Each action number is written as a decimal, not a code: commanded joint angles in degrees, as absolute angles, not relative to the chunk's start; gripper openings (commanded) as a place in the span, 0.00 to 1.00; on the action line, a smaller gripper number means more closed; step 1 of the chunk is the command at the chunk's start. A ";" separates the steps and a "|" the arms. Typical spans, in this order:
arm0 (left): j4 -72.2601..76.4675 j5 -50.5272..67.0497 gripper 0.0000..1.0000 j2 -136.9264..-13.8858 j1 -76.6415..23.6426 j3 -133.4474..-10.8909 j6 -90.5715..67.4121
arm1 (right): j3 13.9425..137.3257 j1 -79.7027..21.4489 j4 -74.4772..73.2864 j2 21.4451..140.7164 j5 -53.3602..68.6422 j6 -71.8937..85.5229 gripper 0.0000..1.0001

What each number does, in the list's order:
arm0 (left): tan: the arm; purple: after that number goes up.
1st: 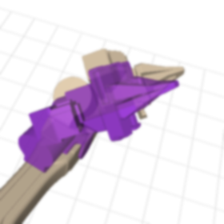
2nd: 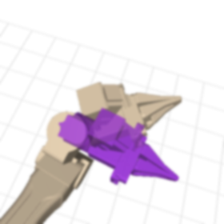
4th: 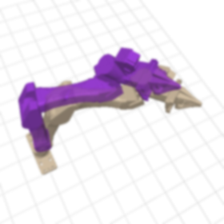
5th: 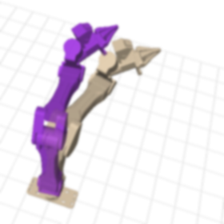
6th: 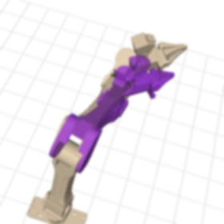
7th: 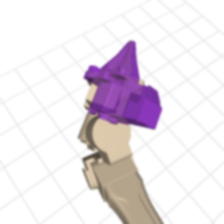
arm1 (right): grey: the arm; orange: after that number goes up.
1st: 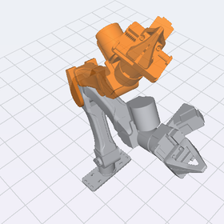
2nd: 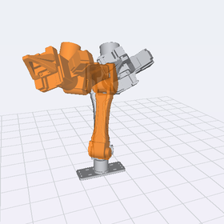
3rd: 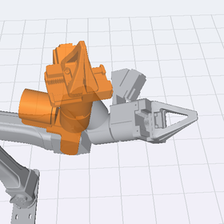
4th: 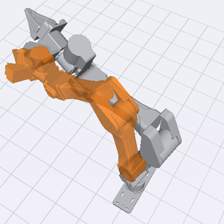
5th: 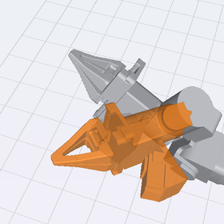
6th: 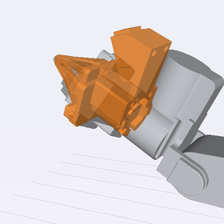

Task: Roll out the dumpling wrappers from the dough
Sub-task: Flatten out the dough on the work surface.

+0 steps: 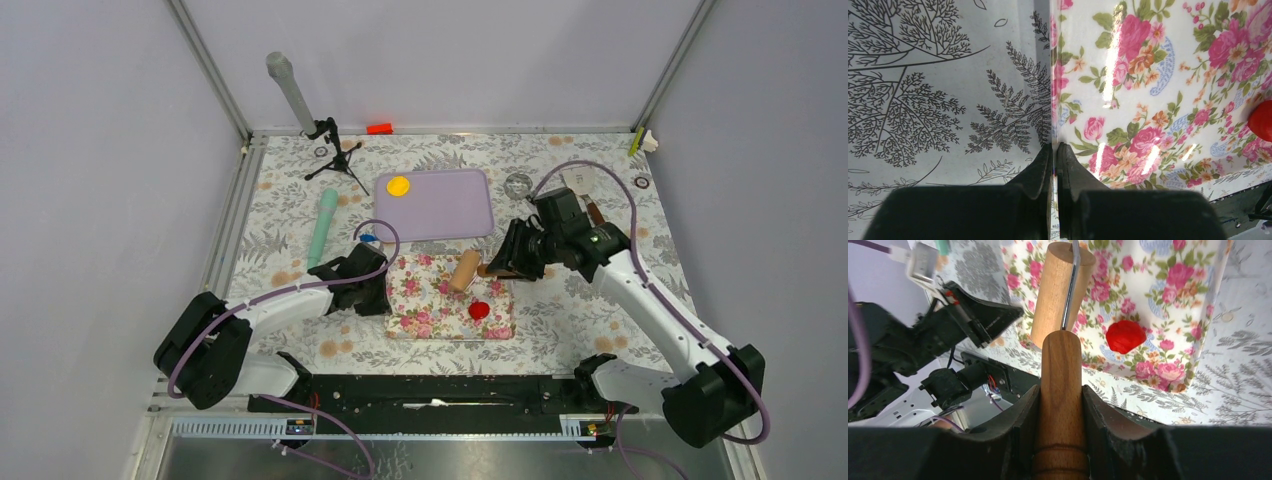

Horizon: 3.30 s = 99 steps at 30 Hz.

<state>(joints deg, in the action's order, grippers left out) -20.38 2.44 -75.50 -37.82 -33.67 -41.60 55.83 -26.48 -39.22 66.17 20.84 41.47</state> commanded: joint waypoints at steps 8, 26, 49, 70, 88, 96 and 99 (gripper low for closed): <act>-24.39 0.42 0.00 -75.67 -38.58 -32.47 -40.34 | 58.14 -27.34 -59.94 55.39 5.84 35.59 0.00; -23.33 2.23 0.00 -75.67 -38.58 -32.48 -39.13 | 56.12 -28.50 -46.19 62.29 12.91 37.37 0.00; -23.31 2.74 0.00 -75.61 -38.81 -32.07 -38.98 | 68.00 -34.67 -45.28 68.61 9.99 36.78 0.00; -23.05 2.57 0.00 -74.41 -39.73 -31.53 -39.19 | 59.50 -34.92 -50.06 67.24 6.04 36.22 0.00; -23.40 2.90 0.00 -75.06 -39.73 -31.77 -39.42 | 63.73 -36.44 -41.73 73.10 15.56 36.70 0.00; -23.80 2.97 0.00 -74.54 -39.81 -31.92 -39.20 | 65.07 -37.49 -41.45 77.11 14.26 36.62 0.00; -24.07 2.65 0.00 -74.63 -39.81 -31.78 -39.28 | 65.48 -37.47 -43.10 77.37 12.09 36.75 0.00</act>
